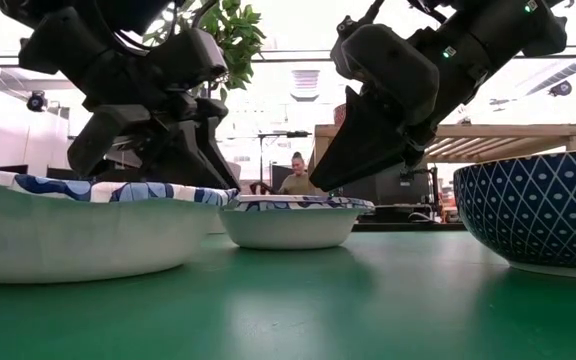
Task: Place and stack bowls onto a shelf
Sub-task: Put the white patterned bowl on the shelf
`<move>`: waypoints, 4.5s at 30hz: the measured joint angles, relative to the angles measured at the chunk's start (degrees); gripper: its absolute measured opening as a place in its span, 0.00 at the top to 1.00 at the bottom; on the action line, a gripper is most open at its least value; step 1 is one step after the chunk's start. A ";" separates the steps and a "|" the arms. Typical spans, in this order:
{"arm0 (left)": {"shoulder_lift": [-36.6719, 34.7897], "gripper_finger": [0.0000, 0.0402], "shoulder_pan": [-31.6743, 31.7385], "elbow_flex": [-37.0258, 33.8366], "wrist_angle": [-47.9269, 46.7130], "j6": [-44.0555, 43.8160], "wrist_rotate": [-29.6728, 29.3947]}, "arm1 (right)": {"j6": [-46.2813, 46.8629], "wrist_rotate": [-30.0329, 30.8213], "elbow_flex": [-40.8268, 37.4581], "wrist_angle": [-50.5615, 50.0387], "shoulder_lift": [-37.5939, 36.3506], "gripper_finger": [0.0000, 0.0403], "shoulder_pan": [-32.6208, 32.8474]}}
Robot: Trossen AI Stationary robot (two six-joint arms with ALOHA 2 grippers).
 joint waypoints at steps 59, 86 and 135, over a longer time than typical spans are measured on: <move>-7.58 1.00 0.09 -0.15 0.77 3.23 -0.57 | -17.37 -6.36 7.15 -2.03 4.91 0.96 -6.73; -16.55 0.96 0.04 -7.86 2.85 1.00 -2.64 | 6.07 -4.52 6.45 -4.68 -4.24 0.97 -3.72; -7.29 0.94 2.86 -5.85 9.81 9.66 -6.16 | 2.77 -6.16 6.45 -5.10 -4.50 0.90 -3.72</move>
